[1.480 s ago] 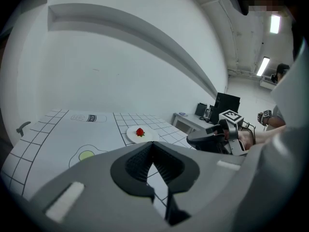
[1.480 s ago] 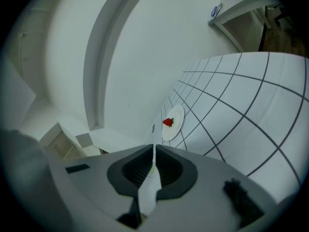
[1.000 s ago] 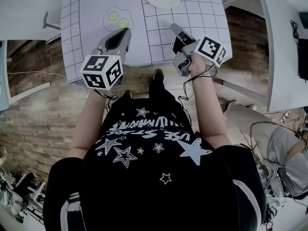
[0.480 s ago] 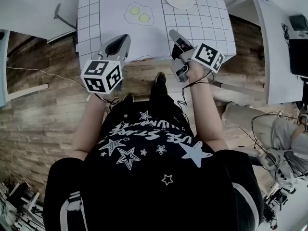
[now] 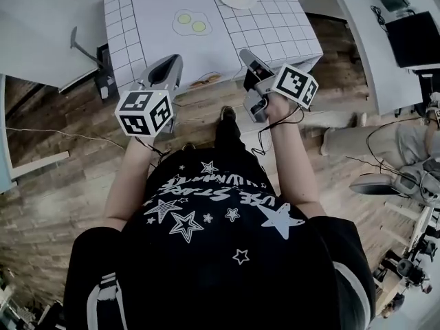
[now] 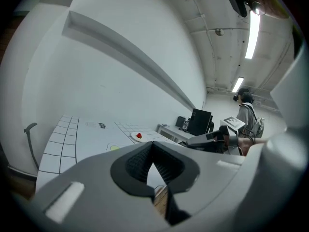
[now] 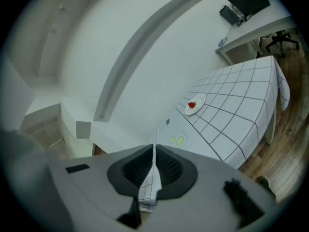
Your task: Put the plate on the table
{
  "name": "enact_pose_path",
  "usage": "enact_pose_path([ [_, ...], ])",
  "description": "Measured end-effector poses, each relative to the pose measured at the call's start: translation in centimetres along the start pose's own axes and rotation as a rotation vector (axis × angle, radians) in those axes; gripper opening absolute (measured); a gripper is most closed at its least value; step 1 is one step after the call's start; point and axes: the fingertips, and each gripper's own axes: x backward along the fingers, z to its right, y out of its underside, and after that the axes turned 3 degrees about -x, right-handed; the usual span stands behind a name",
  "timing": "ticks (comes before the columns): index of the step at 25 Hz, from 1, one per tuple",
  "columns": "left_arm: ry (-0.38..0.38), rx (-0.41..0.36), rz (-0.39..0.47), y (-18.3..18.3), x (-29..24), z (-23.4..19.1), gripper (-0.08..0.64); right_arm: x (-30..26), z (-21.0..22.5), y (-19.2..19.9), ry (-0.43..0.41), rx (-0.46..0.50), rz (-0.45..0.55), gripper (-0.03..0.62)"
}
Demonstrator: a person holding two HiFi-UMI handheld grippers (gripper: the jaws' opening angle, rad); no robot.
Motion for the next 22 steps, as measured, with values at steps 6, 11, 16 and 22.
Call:
enact_pose_path([
  [6,0.109,-0.024,-0.016,1.0,1.5,2.2,0.009,4.6,-0.4,2.5,0.069,-0.025,0.085,0.025],
  [11,0.169,-0.008,-0.055,3.1,2.0,4.0,0.009,8.4,0.6,4.2,0.133,-0.067,0.146,0.025],
  [16,0.212,-0.01,-0.079,4.4,2.5,6.1,0.009,11.9,1.2,5.5,0.173,-0.085,0.177,0.026],
  [22,0.232,-0.029,-0.076,4.8,3.1,9.1,0.009,15.5,1.1,6.4,0.164,-0.08,0.2,0.026],
])
